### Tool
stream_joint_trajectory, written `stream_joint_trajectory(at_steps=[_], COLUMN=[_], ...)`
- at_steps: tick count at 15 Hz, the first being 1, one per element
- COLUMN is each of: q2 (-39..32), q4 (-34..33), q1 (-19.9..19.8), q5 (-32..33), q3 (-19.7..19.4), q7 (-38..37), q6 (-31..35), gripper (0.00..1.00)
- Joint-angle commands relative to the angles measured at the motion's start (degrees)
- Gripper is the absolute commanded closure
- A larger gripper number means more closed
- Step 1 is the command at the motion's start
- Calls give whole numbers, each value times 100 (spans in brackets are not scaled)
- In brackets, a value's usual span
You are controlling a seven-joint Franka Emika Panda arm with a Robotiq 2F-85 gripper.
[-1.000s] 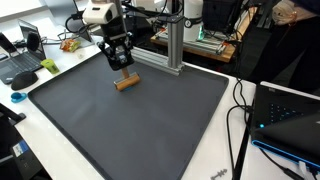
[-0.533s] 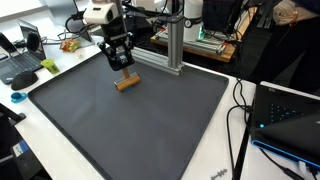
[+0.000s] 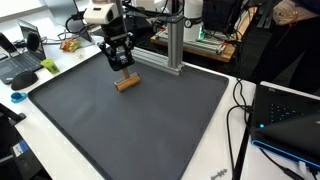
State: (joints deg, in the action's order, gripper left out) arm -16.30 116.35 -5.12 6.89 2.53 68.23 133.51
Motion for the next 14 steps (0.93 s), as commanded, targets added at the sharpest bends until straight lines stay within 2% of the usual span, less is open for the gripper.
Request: stream_joint_trajectory(at_steps=[1, 14], q2=[-305, -388], q4=[-47, -55], q1=[9, 12], q5=[75, 457], q3=[-57, -180], q7=[39, -37], q6=[204, 286], gripper=[78, 78])
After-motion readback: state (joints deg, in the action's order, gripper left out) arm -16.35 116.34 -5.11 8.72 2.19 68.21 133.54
